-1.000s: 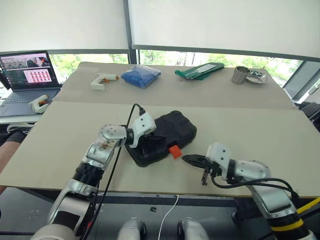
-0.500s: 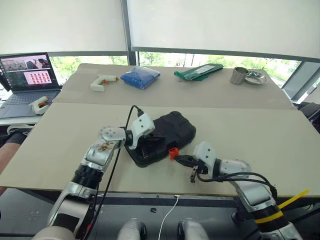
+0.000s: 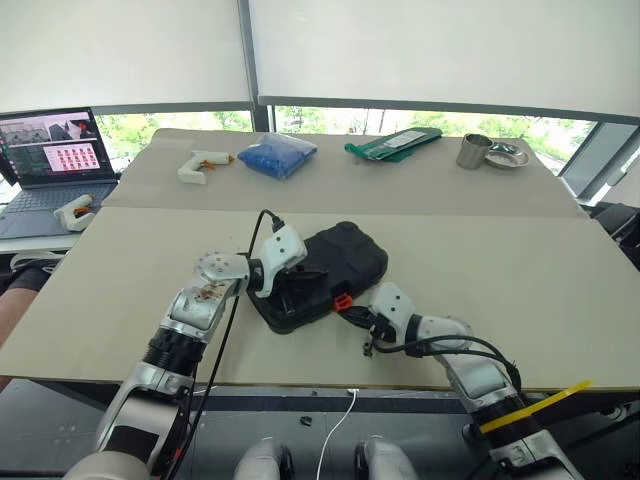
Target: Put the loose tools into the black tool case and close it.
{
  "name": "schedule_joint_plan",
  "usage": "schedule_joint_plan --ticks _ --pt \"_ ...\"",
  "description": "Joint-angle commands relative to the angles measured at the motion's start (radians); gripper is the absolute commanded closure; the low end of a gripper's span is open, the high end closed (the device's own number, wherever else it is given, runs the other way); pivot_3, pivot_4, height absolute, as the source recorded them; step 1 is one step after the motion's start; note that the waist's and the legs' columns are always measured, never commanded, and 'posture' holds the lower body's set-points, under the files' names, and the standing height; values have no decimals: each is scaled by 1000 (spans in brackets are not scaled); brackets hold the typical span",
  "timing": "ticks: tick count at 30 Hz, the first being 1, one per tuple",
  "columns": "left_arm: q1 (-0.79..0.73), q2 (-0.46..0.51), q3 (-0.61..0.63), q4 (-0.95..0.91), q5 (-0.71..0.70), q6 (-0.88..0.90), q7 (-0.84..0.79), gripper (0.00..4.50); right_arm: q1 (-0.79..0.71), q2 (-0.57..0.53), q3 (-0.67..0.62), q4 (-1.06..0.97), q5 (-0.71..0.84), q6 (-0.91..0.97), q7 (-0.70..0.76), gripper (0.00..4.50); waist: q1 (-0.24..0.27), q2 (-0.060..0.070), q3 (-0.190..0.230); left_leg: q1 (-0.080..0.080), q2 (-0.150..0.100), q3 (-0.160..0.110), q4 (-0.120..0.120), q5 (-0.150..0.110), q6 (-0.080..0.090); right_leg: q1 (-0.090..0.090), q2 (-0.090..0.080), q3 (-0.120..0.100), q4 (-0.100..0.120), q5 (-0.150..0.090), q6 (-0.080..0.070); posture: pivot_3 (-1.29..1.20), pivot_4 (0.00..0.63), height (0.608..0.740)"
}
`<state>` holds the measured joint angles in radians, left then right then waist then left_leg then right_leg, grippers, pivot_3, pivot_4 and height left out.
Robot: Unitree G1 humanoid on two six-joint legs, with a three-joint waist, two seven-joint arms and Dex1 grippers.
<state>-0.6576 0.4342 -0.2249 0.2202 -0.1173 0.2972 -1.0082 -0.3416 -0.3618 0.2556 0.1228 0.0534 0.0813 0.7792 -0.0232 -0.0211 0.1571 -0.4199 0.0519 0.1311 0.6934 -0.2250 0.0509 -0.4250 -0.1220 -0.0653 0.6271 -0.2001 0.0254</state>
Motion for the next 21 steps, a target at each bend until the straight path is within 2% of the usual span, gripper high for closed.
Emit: schedule_joint_plan --ticks 1,9,21 --pt "49 13 -44 56 32 55 -8 4500 -36 34 -42 -26 30 -78 -27 4490 -4 0 0 0 0 0 0 -1 -2 0 0 0 0 0 0 0 150 739" --pt "58 15 -49 61 33 78 -14 4500 -26 49 -85 -108 97 -70 -2 4490 -7 0 0 0 0 0 0 -1 -2 -1 0 0 1 0 0 0 150 739" --pt "58 16 -47 57 30 83 -25 4500 -76 46 -113 -84 160 -25 53 4490 -11 0 0 -1 0 0 -2 -1 -2 -2 0 0 0 0 0 0 150 739"
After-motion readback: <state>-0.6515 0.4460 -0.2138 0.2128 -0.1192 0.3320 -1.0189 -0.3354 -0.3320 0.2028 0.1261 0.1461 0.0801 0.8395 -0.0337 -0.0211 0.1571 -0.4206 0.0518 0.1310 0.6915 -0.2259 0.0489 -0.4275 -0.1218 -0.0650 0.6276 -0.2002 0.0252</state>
